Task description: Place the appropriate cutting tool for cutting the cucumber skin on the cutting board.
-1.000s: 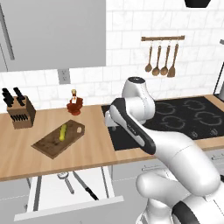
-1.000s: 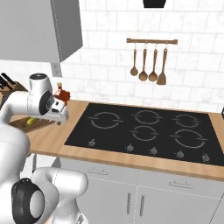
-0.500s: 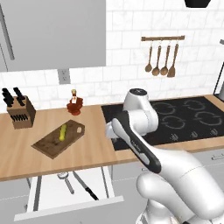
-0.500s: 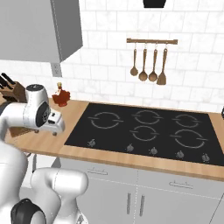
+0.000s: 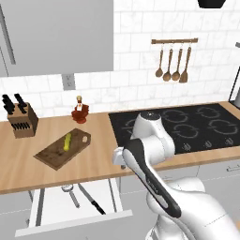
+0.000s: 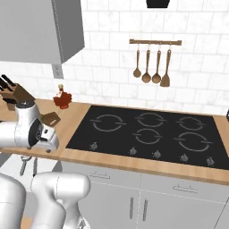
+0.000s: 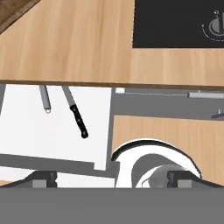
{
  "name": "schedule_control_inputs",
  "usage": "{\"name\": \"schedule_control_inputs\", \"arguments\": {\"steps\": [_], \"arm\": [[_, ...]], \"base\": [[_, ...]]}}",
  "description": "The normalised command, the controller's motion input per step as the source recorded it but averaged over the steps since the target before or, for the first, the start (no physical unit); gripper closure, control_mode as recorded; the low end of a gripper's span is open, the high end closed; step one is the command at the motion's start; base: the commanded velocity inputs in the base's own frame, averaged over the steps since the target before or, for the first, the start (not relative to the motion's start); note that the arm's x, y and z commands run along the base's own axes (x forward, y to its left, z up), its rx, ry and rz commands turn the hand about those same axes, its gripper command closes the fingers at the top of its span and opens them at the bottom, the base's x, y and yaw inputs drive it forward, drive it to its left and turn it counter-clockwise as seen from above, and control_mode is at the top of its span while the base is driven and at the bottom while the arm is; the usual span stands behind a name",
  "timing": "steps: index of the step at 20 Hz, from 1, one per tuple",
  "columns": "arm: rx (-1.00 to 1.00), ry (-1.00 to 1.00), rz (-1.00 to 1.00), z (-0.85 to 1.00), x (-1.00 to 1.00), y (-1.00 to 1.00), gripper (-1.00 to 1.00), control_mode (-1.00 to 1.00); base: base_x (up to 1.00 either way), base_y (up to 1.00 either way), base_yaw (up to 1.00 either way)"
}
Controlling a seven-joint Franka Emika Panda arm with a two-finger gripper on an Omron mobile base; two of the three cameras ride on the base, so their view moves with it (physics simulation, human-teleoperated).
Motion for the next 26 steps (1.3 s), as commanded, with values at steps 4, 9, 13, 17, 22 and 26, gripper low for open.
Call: {"name": "schedule_control_inputs", "arguments": {"steps": [4,9,13,17,22,26], "arm": [[0.00,0.00,0.00,-0.24,-0.46,0.07,-1.00,-1.00],[0.00,0.03,0.00,-0.31,-0.20,0.31,-1.00,-1.00],[0.00,0.03,0.00,-0.37,-0.04,0.61,-1.00,-1.00],[0.00,0.02,0.00,-0.36,-0.06,0.61,-1.00,-1.00],[0.00,0.03,0.00,-0.26,-0.04,0.39,-1.00,-1.00],[0.00,0.03,0.00,-0.08,0.00,0.01,-1.00,-1.00]], "base": [[0.00,0.00,0.00],[0.00,0.00,0.00],[0.00,0.00,0.00],[0.00,0.00,0.00],[0.00,0.00,0.00],[0.00,0.00,0.00]]}}
